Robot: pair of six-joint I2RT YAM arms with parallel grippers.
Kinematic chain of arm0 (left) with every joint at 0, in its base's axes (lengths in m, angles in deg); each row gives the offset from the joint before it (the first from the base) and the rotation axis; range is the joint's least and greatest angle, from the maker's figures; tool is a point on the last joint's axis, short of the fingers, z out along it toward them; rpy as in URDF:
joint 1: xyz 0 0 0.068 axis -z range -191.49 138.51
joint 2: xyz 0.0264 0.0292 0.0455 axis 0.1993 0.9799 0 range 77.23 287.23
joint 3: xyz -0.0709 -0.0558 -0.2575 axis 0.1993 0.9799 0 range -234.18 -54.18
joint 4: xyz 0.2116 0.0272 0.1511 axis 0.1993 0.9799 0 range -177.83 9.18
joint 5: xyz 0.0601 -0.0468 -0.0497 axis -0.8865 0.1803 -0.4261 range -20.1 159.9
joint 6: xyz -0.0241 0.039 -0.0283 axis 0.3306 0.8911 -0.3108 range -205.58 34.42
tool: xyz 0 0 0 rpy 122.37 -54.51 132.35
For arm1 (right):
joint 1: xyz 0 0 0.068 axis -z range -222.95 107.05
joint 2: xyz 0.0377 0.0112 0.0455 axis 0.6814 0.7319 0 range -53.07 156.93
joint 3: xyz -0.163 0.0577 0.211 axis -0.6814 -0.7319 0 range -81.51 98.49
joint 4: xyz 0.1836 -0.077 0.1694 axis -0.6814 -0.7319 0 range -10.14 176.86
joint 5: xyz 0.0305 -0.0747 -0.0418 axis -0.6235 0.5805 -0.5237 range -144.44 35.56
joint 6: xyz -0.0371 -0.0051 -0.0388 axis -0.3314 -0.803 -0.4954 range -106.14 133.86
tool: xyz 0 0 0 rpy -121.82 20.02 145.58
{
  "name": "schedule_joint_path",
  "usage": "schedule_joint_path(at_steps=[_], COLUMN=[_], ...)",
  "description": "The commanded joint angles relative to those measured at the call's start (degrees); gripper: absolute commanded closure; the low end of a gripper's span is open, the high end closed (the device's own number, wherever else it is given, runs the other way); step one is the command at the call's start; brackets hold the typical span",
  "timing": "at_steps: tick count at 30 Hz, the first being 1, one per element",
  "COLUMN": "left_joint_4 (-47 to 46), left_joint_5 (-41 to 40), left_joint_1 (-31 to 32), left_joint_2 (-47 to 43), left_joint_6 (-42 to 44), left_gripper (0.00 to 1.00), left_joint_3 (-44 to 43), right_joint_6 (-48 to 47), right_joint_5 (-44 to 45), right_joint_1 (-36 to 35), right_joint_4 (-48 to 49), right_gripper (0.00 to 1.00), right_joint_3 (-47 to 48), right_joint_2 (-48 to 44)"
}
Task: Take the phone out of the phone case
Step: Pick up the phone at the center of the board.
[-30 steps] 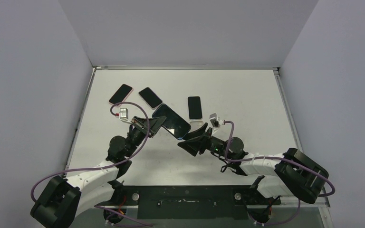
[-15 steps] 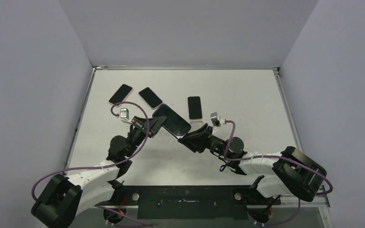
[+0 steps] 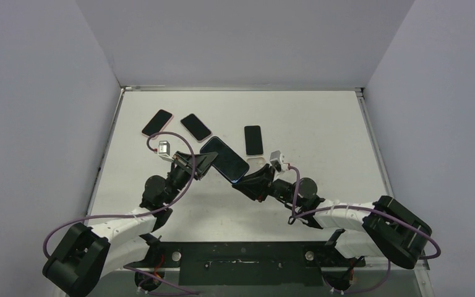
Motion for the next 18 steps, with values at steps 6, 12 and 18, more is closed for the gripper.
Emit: schedule_joint_path(at_steps=[6,12,18], left_joint_4=[-4.6,-5.6,-8.2], left_joint_5=[8.1,11.8,15.8], left_joint_1=[0.4,-0.3,-2.0], left_joint_2=[0.7,1.5,3.3], left_joint_6=[-2.8,-2.0,-2.6], left_gripper=[1.00,1.00,1.00], left_joint_3=[-3.3,-4.4,-5.1], right_joint_6=[-20.8,-19.9,-14.2], right_joint_5=[4.9,7.6,3.3], right_joint_1=[-0.2,2.3,7.0], right_joint_4=[-16.1,-17.7,-15.0], right_gripper=[1.00,1.00,0.98], right_joint_3=[5.1,3.6,1.5], right_joint_2=[-7.6,-8.1,-7.5])
